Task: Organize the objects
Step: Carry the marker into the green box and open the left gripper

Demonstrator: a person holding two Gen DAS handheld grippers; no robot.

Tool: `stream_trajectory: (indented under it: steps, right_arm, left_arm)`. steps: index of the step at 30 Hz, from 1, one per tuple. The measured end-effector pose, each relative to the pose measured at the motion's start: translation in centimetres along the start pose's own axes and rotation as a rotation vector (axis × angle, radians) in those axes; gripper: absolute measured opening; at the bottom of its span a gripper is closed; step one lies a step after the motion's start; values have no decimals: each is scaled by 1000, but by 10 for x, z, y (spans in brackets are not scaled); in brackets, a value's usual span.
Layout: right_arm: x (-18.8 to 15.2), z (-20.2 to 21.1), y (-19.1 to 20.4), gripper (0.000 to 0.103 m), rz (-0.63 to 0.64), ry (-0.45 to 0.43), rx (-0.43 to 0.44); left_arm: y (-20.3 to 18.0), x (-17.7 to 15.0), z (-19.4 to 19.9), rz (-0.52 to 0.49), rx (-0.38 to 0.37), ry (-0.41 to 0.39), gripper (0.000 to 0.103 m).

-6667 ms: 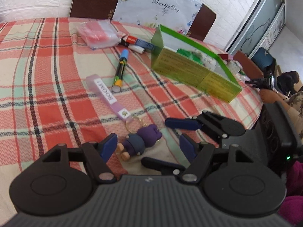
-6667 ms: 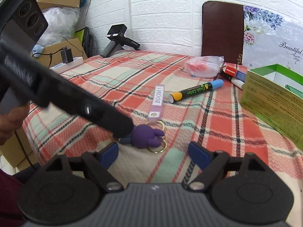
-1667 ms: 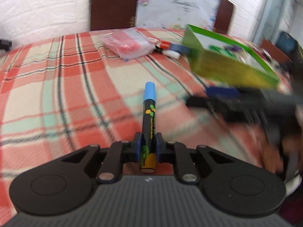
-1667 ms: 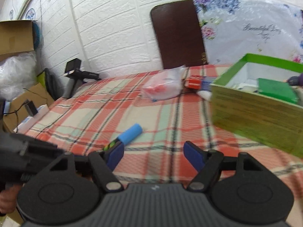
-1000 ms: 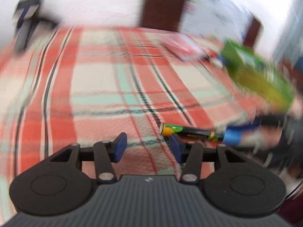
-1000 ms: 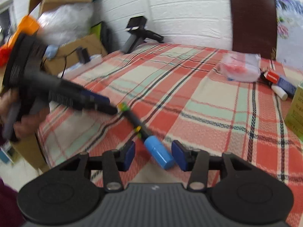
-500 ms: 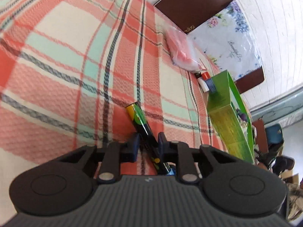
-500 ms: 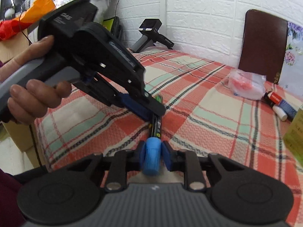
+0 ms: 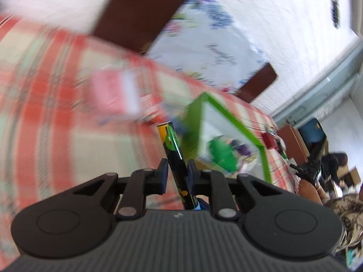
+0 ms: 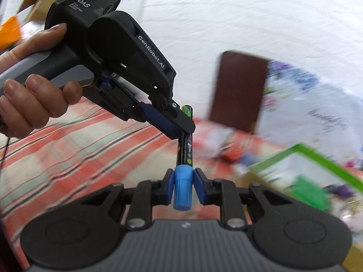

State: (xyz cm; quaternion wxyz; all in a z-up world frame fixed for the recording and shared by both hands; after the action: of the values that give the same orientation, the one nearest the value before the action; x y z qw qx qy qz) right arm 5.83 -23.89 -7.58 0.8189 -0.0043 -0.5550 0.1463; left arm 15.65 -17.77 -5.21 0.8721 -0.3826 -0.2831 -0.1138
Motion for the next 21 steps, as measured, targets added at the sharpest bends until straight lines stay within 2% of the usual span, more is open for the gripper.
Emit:
stream_trajectory:
  steps: [5, 10, 14, 16, 17, 18, 21]
  right_arm:
    - [9, 3, -68, 20, -57, -40, -134]
    - [3, -3, -126, 20, -98, -28, -224]
    - [-10, -10, -160, 20, -105, 8, -282]
    - [-18, -17, -176, 21, -113, 43, -322]
    - [-22, -22, -184, 22, -125, 68, -346]
    - [-26, -25, -189, 29, -147, 78, -362]
    - [-26, -20, -192, 33, -213, 47, -360]
  left_arm:
    - [-56, 29, -48, -107, -44, 10, 19]
    - [-88, 42, -100, -159, -66, 41, 19]
    - [-98, 42, -137, -179, -63, 85, 17]
    - [-97, 38, -153, -195, -35, 109, 18]
    - [-94, 35, -159, -205, -6, 115, 18]
    - [-91, 33, -164, -215, 19, 119, 18]
    - [-83, 27, -163, -223, 42, 120, 18]
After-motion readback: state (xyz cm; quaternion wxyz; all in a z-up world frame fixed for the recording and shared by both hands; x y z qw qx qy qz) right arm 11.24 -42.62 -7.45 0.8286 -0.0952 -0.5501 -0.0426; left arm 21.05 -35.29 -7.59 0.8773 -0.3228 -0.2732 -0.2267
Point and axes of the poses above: each gripper's, at about its wrist camera, not at the fingertips, and z roughly against the way its jaws point, y to its left, x to its top, the point moved 10 cm from there along -z, roughly the way its jaws point, and after that the axes turned 1 degree about z, right-handed, at the moved point
